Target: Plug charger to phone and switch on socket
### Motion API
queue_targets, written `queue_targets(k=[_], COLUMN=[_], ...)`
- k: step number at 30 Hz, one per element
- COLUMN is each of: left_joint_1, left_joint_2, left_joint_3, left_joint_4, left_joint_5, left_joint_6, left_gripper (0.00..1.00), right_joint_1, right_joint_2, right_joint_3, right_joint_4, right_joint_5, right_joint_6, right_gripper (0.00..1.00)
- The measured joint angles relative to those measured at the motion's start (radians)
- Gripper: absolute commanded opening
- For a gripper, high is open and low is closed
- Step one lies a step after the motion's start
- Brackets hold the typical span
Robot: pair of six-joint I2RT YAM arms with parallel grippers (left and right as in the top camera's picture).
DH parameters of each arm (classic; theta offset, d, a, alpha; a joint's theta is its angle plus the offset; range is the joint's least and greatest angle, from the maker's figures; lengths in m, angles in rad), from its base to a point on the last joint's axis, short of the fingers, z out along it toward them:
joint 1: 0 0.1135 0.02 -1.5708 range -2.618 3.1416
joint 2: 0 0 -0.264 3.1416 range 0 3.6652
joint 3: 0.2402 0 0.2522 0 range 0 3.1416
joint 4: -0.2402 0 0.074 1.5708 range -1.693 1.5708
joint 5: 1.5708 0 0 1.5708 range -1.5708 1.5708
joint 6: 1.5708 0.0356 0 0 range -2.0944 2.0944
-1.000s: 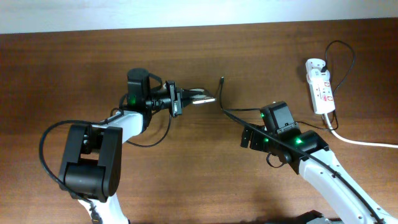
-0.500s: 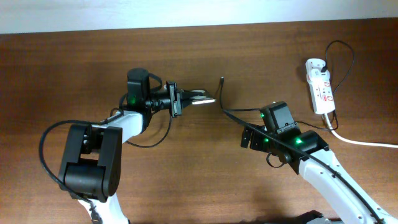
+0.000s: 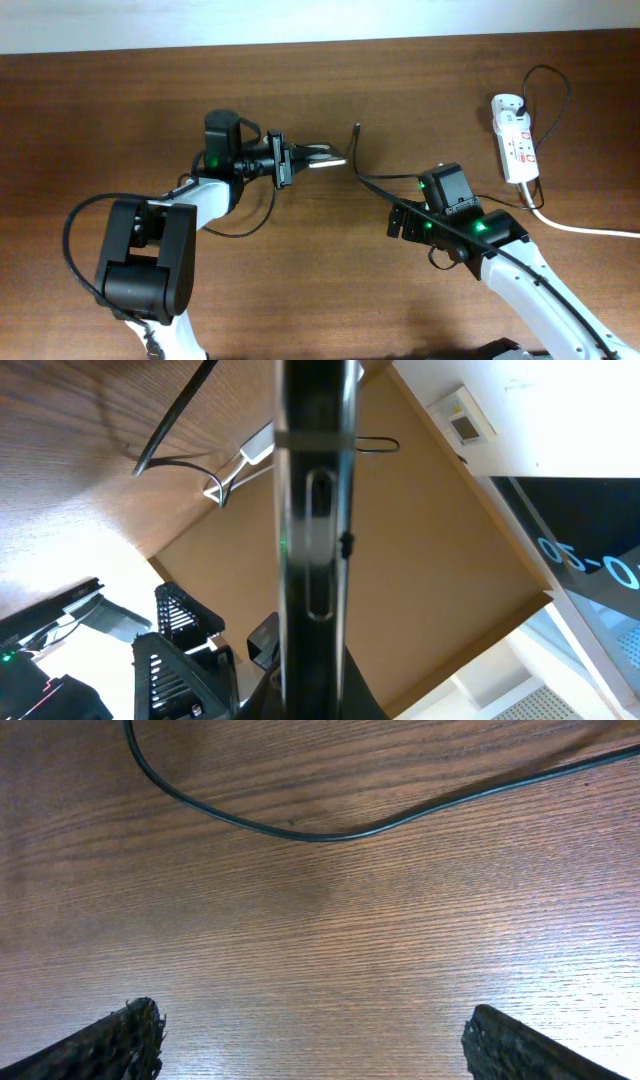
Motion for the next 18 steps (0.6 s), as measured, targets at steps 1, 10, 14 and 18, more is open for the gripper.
queue_targets(k=[1,10,14,18], left_joint_1=[0.000,0.000,0.000,0.000], left_joint_2=[0.000,0.000,0.000,0.000], left_joint_3=[0.000,0.000,0.000,0.003], left_joint_4=[0.000,0.001,0.000,-0.043], left_joint_5=[0.000,-0.005,-0.024,-0.031], left_joint_6=[0.000,0.146,0.492,0.718], left_gripper=[0.00,0.00,0.00,0.00], right_joint_1=[0.000,0.000,0.000,0.000], right_joint_2=[0.000,0.000,0.000,0.000], right_joint_3=[0.000,0.000,0.000,0.000], right_joint_4=[0.000,0.000,0.000,0.058], right_joint_5=[0.000,0.000,0.000,-0.005], right_joint_6=[0.000,0.000,0.000,0.000], right_gripper=[0.99,0.99,0.99,0.99])
